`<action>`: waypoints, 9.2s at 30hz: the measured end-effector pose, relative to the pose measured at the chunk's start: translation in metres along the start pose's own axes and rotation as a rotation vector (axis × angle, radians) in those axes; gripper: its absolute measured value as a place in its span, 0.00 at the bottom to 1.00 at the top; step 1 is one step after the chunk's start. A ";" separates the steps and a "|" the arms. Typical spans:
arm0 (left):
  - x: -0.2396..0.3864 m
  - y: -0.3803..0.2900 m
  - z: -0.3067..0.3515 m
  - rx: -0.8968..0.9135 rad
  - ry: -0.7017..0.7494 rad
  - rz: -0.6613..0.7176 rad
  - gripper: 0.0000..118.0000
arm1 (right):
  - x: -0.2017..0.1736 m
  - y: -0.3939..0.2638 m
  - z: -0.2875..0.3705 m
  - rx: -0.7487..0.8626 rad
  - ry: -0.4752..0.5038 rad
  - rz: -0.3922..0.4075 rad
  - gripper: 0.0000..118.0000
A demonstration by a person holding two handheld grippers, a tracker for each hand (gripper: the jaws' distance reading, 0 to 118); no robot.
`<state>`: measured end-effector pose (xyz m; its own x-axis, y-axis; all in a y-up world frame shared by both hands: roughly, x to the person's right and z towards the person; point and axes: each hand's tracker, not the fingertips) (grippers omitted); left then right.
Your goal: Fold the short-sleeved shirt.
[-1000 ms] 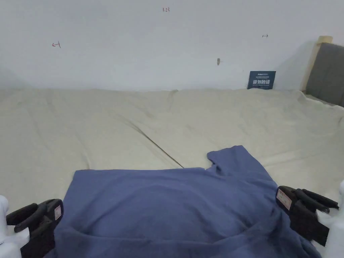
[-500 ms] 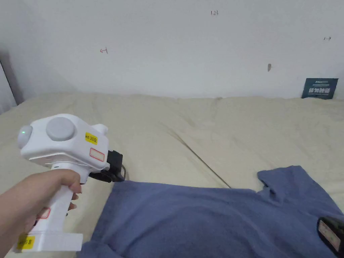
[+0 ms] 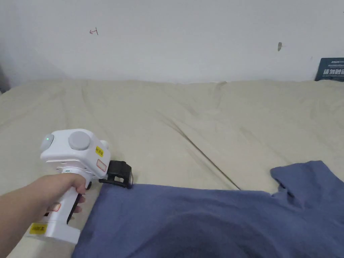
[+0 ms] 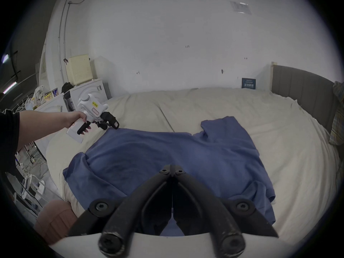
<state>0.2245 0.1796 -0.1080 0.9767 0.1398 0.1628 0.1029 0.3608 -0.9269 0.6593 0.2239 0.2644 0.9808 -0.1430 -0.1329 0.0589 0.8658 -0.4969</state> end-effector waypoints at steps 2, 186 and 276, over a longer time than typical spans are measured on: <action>0.008 -0.002 0.000 -0.015 -0.002 -0.021 0.97 | -0.002 -0.003 -0.004 -0.013 0.001 0.000 0.00; 0.063 -0.208 0.194 -0.007 0.121 -0.151 0.05 | -0.079 -0.025 0.106 0.246 -0.020 0.157 0.00; 0.034 -0.234 0.121 -0.010 -0.316 0.016 0.09 | -0.079 -0.031 0.098 0.095 -0.031 0.113 0.00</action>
<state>0.2111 0.2119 0.1554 0.8714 0.4255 0.2441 0.0916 0.3478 -0.9331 0.5984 0.2556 0.3740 0.9873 -0.0281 -0.1562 -0.0367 0.9171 -0.3969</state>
